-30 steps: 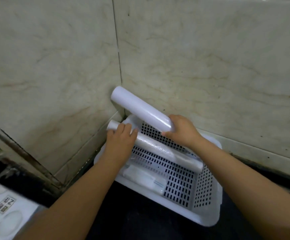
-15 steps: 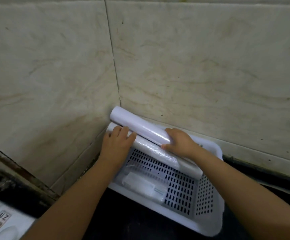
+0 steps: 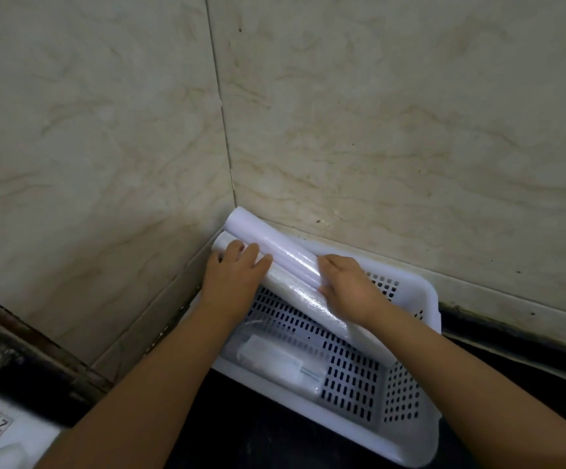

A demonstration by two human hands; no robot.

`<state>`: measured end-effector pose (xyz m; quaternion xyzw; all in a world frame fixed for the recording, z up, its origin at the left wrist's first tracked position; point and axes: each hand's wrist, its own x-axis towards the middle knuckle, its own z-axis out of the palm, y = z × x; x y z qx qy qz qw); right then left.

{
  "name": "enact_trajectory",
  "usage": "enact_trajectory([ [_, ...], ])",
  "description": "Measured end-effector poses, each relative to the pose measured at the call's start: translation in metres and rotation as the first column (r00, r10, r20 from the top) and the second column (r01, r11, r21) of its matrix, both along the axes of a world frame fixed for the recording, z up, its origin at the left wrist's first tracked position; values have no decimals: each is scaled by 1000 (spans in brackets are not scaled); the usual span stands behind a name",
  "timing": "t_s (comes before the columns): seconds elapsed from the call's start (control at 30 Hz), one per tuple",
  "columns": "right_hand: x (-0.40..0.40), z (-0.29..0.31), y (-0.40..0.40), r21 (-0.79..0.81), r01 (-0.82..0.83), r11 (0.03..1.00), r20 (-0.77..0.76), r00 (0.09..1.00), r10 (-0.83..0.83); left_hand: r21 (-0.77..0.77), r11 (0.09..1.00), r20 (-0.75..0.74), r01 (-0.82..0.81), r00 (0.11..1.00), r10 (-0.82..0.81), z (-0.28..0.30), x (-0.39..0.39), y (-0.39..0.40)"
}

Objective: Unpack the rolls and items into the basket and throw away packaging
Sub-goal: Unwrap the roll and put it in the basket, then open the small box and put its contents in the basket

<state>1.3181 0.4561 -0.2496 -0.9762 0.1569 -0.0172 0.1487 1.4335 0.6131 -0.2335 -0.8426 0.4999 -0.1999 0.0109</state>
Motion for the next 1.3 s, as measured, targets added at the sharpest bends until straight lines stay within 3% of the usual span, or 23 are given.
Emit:
enact_trajectory([
  [0.2,-11,2,8,-50,40,998,-167,985,-48,294,950,-242,-106,953,181,-8,-8,-1],
  [0.43,-62,41,18,-40,71,997,-81,994,-74,284,957,-227,-62,965,130,37,-45,28],
  [0.57,-104,81,30,-85,77,993,-19,997,-79,157,988,-68,10,998,0,84,-94,42],
  [0.7,-160,122,46,-90,147,985,3,989,-148,207,977,-148,-58,985,90,117,-150,48],
  [0.87,-263,159,65,-163,272,949,-3,961,-276,156,988,-239,2,970,36,149,-234,46],
  [1.03,-381,172,93,-218,450,866,-5,887,-462,128,980,-205,154,971,-126,146,-332,42],
  [1.3,-561,162,108,-194,704,683,-94,680,-727,251,892,-306,376,905,-296,138,-493,9],
])
